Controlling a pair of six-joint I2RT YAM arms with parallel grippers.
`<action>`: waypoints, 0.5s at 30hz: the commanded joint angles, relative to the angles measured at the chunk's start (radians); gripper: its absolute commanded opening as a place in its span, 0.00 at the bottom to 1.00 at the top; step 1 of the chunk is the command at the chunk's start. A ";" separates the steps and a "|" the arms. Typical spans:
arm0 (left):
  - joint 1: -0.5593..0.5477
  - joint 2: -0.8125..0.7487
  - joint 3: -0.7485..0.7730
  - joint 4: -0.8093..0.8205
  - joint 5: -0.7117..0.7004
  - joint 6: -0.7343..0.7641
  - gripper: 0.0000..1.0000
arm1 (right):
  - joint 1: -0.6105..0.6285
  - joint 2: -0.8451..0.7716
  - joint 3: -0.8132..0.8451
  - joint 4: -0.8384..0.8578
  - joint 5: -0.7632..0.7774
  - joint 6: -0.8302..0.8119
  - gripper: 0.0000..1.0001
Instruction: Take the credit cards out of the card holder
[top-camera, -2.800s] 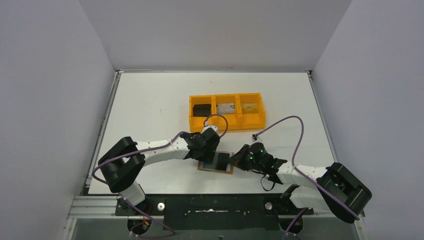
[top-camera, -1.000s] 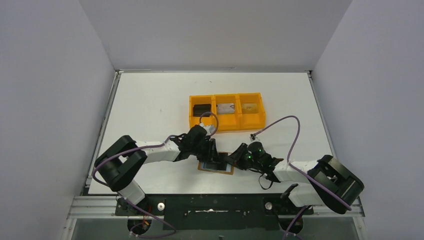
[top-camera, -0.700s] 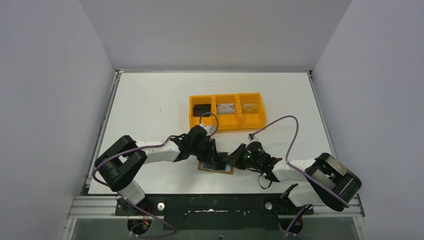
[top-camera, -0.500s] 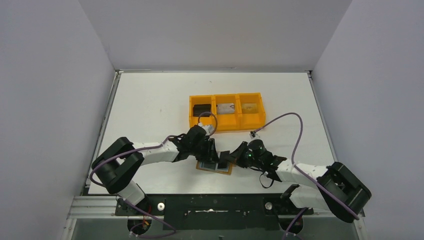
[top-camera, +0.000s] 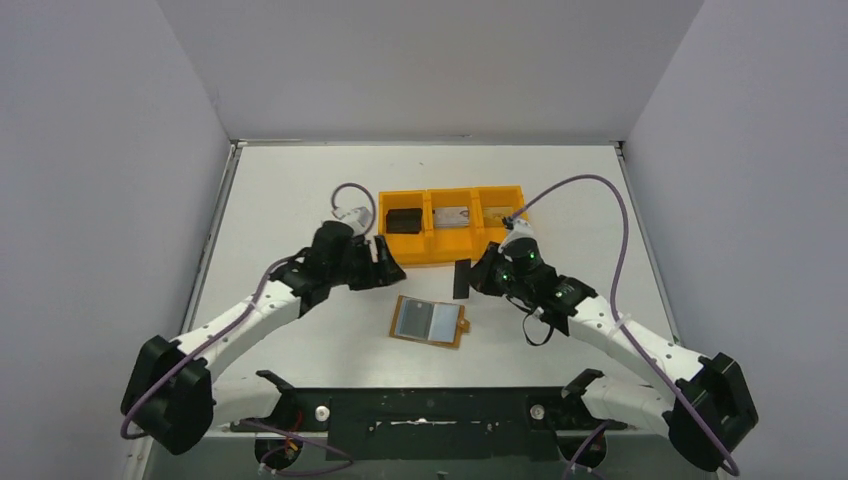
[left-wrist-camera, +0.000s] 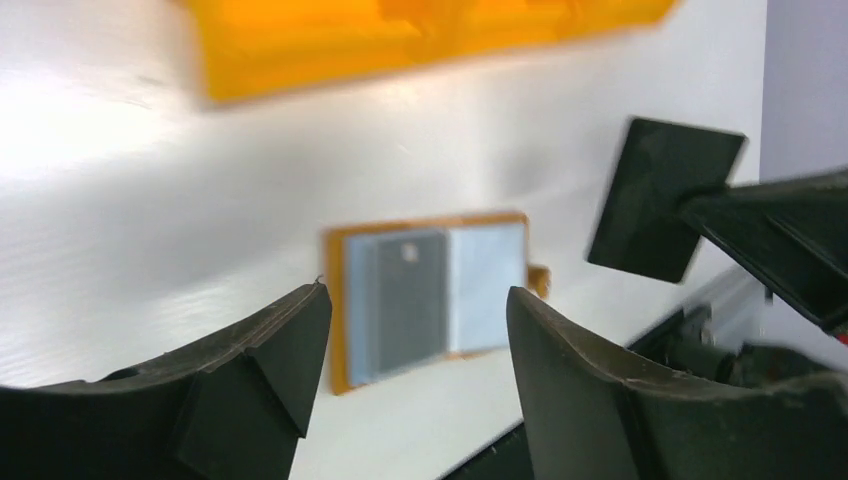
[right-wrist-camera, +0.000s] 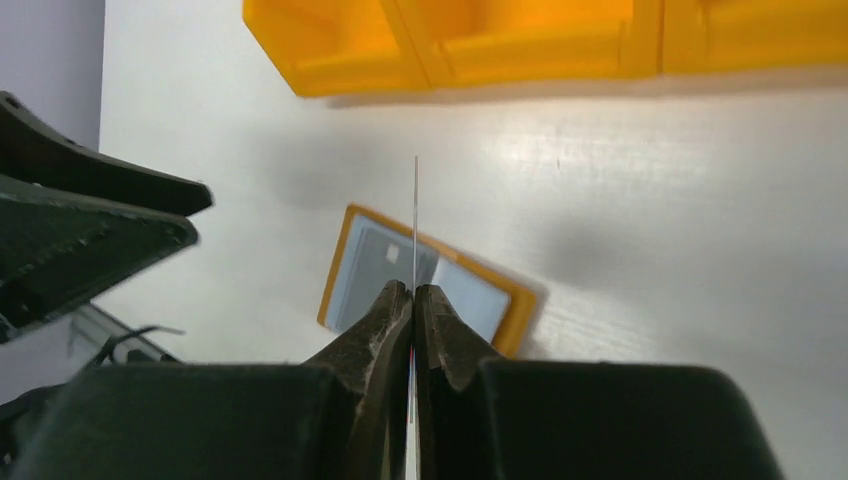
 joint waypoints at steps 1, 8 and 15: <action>0.257 -0.168 -0.019 -0.124 0.015 0.080 0.67 | 0.034 0.119 0.217 -0.011 0.121 -0.331 0.00; 0.489 -0.286 -0.005 -0.266 0.022 0.183 0.76 | 0.118 0.409 0.569 -0.003 0.269 -0.835 0.00; 0.495 -0.338 -0.022 -0.281 -0.116 0.212 0.79 | 0.167 0.624 0.762 0.035 0.260 -1.196 0.00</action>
